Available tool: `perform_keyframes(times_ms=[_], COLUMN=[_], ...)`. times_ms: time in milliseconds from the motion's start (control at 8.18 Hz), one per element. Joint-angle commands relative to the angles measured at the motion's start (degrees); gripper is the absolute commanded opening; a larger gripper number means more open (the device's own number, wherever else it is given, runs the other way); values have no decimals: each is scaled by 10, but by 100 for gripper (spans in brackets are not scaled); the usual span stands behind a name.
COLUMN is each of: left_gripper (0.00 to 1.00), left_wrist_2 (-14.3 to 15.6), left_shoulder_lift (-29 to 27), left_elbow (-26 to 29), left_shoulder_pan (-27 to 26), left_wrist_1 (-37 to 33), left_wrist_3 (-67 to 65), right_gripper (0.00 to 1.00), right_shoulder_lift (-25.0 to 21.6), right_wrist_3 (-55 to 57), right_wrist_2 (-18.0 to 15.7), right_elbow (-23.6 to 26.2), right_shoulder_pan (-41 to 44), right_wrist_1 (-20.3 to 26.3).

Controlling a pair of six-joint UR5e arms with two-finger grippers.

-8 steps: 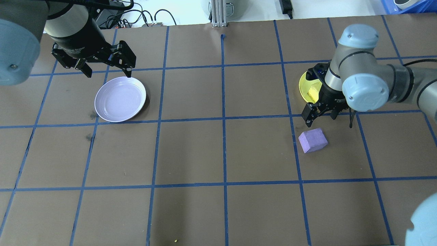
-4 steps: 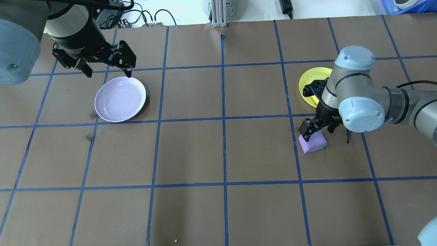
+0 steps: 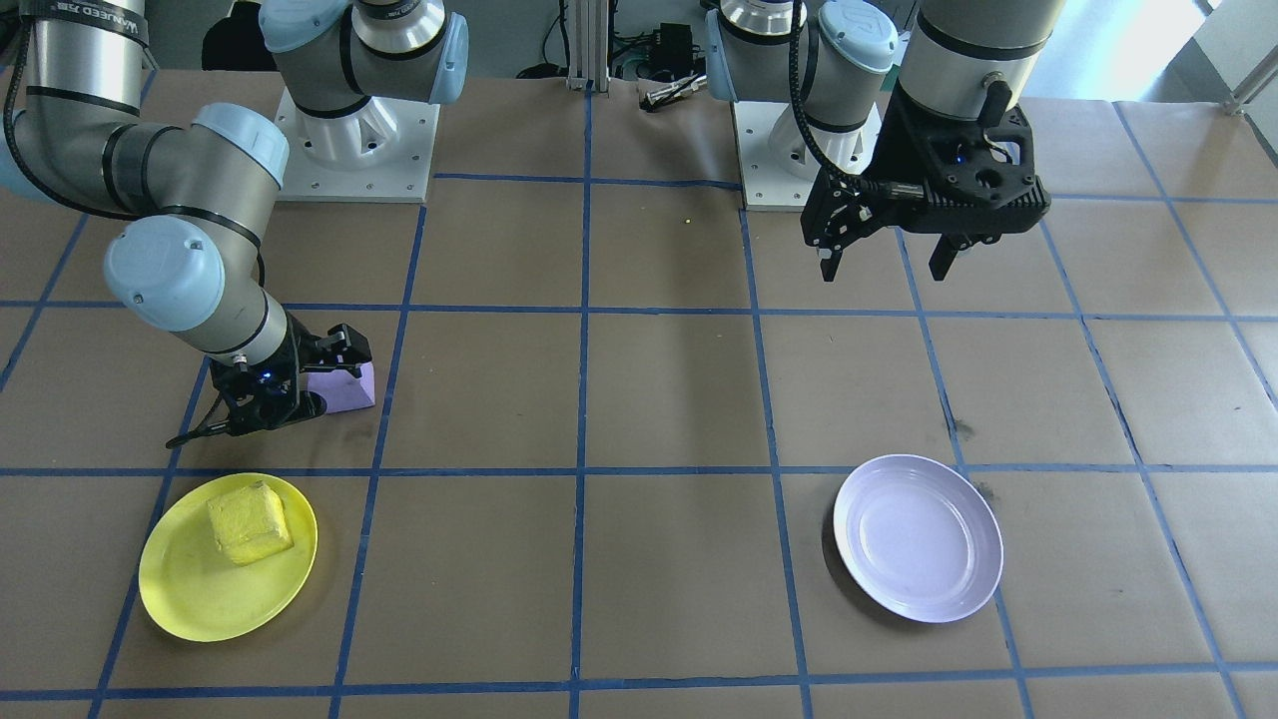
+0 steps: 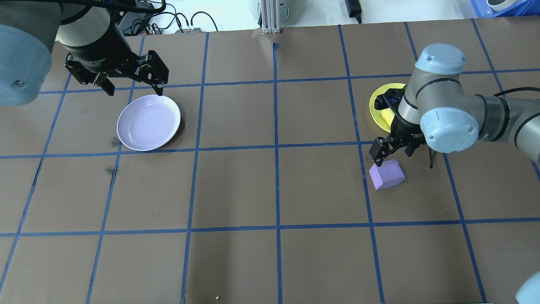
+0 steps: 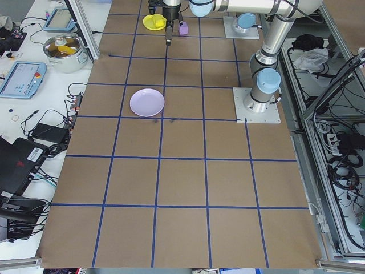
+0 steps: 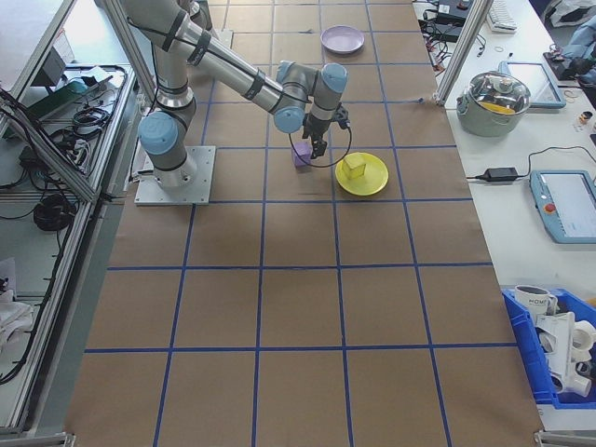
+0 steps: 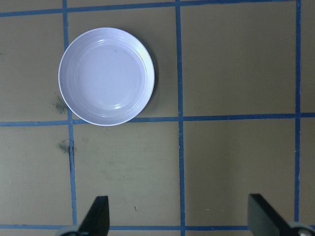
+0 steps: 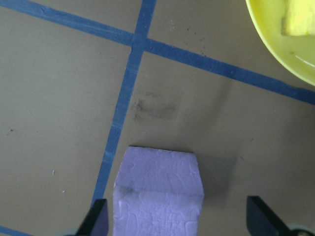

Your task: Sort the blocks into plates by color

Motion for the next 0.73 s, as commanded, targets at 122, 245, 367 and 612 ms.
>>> perform_keyframes(times_ms=[122, 245, 367, 612], left_gripper=[100, 100, 100, 100], left_wrist_2=[1, 1, 0, 1], left_shoulder_lift=[0, 0, -1, 0], left_elbow=[-1, -1, 0, -1], left_shoulder_pan=[1, 1, 1, 4], left_wrist_1=[2, 2, 3, 2], left_wrist_3=[0, 0, 0, 0], right_gripper=[100, 100, 100, 86], right_shoulder_lift=[7, 10, 21, 34], right_wrist_3=[-2, -2, 0, 14], right_wrist_2=[-9, -14, -21, -11], right_elbow=[14, 17, 23, 24], right_shoulder_pan=[5, 5, 5, 5], right_wrist_1=[16, 16, 15, 15])
